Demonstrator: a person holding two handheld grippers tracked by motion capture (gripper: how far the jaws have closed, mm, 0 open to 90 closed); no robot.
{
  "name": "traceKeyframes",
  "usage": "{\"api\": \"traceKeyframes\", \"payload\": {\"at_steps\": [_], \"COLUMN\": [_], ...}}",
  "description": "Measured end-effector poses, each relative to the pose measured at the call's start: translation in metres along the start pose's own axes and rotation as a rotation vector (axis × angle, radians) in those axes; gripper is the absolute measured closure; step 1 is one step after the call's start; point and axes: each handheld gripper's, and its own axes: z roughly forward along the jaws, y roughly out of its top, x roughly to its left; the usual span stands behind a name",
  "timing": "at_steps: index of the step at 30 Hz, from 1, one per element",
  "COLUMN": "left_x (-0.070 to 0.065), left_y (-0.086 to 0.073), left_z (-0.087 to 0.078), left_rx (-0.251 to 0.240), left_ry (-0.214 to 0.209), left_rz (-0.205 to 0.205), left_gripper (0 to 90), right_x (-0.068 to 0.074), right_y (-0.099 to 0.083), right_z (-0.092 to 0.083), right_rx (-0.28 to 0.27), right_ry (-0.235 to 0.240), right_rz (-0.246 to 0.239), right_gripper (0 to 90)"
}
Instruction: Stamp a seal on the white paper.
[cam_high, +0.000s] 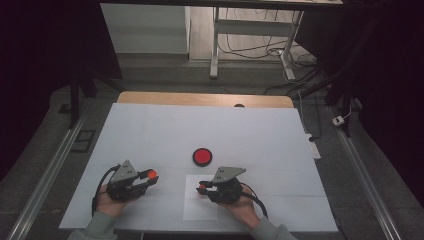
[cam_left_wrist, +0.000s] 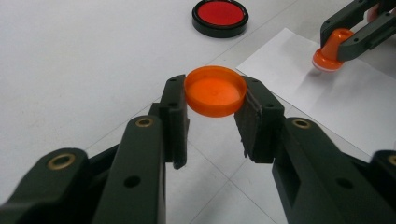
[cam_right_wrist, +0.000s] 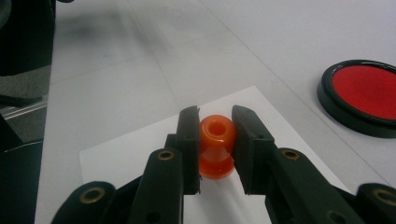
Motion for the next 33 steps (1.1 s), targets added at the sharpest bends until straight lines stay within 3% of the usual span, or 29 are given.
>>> {"api": "traceKeyframes", "payload": {"at_steps": [20, 27, 33], "left_x": [0.0004, 0.0003, -0.0001], "left_y": [-0.0003, -0.0005, -0.0004], "left_z": [0.0001, -0.0005, -0.0011], "left_rx": [0.000, -0.001, -0.002], "left_ry": [-0.003, -0.001, -0.001], "left_rz": [-0.001, -0.001, -0.002], "left_gripper": [64.8, 64.8, 64.8], "right_x": [0.0001, -0.0010, 0.0009], "right_y": [-0.0046, -0.0061, -0.0066], "right_z": [0.0072, 0.0073, 0.0075], "right_rx": [0.054, 0.051, 0.059], "right_ry": [-0.013, -0.004, -0.012], "right_rz": [-0.028, -0.035, -0.064], "right_gripper": [72.1, 72.0, 72.2]}}
